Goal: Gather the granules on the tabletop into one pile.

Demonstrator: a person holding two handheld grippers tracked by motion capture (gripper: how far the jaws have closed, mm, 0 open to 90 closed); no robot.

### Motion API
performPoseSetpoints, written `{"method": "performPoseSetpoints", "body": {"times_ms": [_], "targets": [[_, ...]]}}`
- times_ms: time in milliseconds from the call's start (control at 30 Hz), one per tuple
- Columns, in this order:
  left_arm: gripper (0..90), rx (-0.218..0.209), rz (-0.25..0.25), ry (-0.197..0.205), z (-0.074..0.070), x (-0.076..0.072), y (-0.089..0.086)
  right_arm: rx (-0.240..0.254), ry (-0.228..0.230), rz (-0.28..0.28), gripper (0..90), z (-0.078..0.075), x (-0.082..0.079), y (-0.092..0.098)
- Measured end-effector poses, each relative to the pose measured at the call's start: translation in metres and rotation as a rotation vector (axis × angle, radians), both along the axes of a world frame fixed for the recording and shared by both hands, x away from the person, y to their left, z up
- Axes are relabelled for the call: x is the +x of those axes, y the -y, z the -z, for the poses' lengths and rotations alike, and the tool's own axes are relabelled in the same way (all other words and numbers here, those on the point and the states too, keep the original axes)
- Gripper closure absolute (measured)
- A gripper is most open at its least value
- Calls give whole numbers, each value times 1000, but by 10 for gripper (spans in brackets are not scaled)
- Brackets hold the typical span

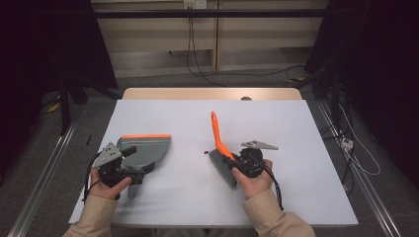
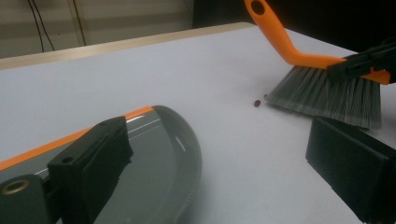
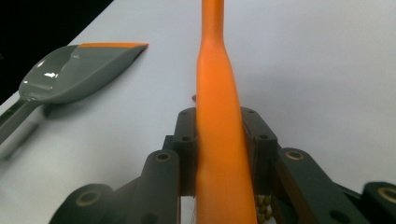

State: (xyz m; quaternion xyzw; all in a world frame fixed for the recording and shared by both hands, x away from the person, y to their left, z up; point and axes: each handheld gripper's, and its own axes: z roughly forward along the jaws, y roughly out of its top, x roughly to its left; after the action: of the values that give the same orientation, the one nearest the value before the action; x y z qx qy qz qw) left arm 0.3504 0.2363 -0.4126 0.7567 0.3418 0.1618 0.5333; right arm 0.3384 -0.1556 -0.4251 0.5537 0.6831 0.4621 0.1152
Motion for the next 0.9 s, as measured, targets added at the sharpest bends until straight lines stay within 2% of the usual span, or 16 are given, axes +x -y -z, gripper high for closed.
{"method": "performPoseSetpoints", "body": {"times_ms": [133,233,333,433,500,567,633,700,900], "targets": [[61,-4,-2,1,0,0,0,6,33,-18,713,-12,6,-8],[61,-2,-1,0,0,1,0,15,44,-29,713,-15,17,-19],[61,-4,-2,0,0,1,-1,5,39,-37,713,-11,30,-34],[61,-4,-4,0,0,1,-1,14,11,-40,713,-1,40,-47],[61,-5,-4,-1,1,1,-1,-9,-5,-35,713,5,44,-52],[61,-3,-5,0,1,1,-2,-20,-6,-15,712,8,46,-50],[61,-1,-6,0,1,1,-2,-13,-26,-4,712,8,45,-45],[61,-3,-6,-1,1,1,-1,-29,-23,-1,712,7,42,-41],[61,4,0,5,0,0,1,-27,-24,28,711,7,28,-22]]}}
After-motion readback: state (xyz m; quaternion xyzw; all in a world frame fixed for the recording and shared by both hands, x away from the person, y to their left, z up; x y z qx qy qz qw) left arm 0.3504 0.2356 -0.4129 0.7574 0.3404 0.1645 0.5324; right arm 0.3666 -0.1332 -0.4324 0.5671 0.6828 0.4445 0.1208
